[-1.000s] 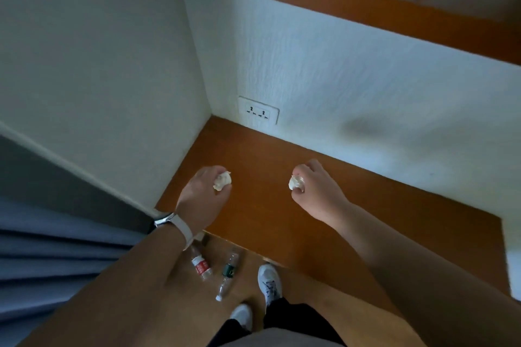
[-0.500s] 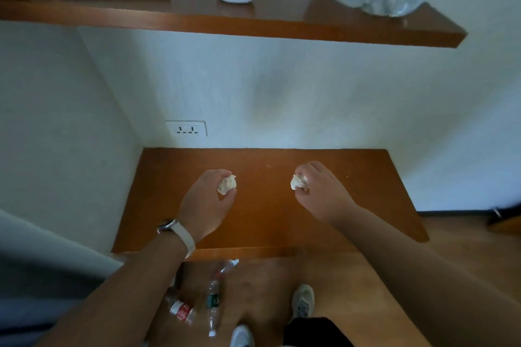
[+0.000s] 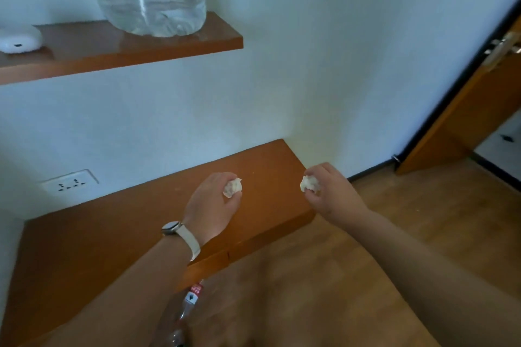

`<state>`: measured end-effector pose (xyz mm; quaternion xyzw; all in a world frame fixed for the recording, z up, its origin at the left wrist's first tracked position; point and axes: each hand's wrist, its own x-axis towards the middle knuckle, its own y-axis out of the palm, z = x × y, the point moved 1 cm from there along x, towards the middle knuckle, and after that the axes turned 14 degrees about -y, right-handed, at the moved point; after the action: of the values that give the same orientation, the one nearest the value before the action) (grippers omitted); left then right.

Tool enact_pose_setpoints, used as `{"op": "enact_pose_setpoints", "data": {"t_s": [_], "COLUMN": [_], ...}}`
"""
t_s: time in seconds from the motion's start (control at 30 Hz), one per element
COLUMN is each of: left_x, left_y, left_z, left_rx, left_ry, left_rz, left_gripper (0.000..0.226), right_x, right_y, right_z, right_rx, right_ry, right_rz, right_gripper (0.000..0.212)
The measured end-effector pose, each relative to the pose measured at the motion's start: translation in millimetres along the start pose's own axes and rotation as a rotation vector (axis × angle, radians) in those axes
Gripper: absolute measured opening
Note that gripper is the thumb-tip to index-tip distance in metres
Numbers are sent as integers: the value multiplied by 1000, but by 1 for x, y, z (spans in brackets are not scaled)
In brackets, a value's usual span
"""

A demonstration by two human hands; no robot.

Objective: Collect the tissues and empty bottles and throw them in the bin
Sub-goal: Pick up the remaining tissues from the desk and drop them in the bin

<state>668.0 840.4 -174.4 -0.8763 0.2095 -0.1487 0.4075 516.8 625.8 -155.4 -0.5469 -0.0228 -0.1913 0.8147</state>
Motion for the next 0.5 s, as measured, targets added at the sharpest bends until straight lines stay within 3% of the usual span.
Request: {"op": "enact_pose_setpoints", "data": {"t_s": [0.43,0.5], "left_x": [-29,-33], "left_y": [154,176], "left_z": [-229,-259], "left_rx": [45,67], "left_ry": [346,393], "left_rz": [173,199], "left_gripper": [31,31], "right_x": [-149,-172], "right_y": [-138,-153], "right_z": [-185,-209], "right_rx": [-35,-53], "right_ry": [166,212], "right_rz": [-200,-210], "right_gripper": [23,28]}}
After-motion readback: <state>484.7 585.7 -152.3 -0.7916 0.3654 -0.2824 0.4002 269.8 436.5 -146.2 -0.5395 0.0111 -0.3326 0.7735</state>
